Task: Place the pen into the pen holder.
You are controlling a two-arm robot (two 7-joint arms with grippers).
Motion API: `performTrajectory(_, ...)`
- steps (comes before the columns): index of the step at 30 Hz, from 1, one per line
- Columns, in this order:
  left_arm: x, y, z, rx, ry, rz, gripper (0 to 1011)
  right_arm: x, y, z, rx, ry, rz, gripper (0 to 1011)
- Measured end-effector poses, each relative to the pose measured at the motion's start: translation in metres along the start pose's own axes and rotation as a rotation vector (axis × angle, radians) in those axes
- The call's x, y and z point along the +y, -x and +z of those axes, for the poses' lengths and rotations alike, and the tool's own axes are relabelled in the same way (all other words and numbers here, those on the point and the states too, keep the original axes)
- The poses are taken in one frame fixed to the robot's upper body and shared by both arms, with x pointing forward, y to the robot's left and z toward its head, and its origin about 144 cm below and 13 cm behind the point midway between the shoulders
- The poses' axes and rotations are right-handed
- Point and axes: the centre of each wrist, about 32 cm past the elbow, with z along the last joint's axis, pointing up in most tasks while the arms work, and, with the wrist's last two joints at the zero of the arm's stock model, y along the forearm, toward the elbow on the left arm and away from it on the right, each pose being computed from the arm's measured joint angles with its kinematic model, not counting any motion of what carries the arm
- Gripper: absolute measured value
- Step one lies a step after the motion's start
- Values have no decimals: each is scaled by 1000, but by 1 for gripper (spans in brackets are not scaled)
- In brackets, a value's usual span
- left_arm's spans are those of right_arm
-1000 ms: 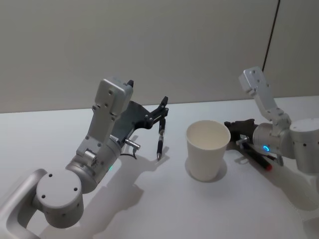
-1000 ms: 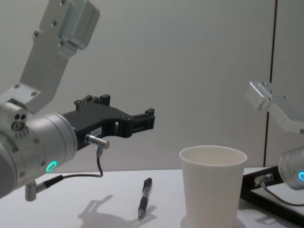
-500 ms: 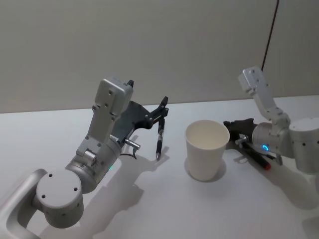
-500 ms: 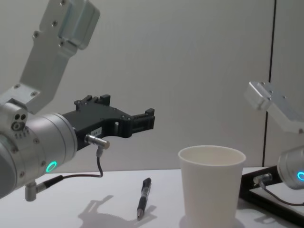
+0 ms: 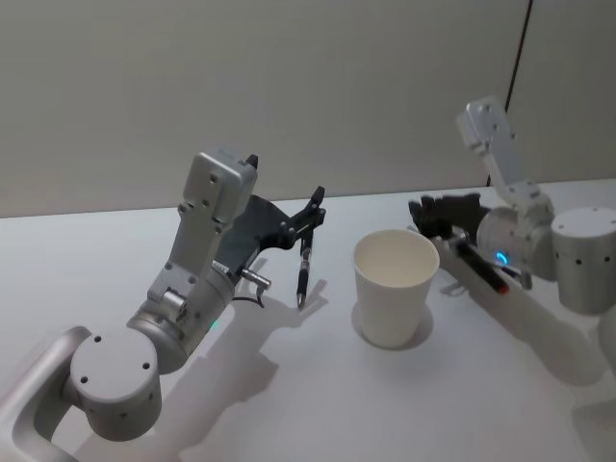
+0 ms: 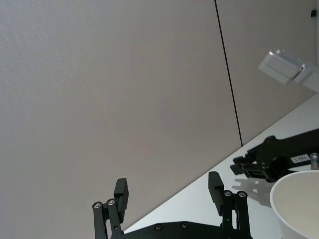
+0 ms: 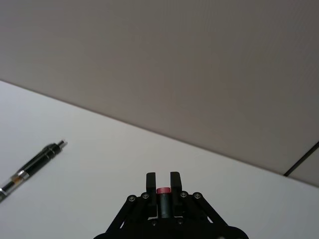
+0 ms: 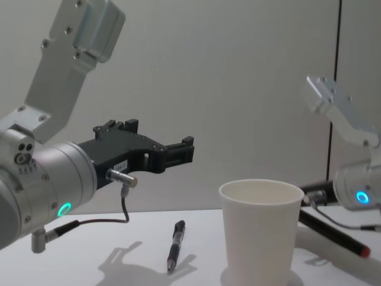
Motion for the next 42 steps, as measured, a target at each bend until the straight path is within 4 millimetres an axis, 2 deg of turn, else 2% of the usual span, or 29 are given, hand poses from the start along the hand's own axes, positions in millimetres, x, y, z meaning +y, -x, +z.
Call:
performTrajectory(14,0,0,0,0,0,0,1001,-2,-1,32,-33,-217,15,157)
performTrajectory(29,0,0,0,0,0,0,1001,-15,-4,80,-42,-520,126,157)
performTrajectory(36,0,0,0,0,0,0,1001,-17,-4,86,-43,-585,165,157)
performTrajectory(42,0,0,0,0,0,0,1001,-16,-3,79,-31,-582,221,157)
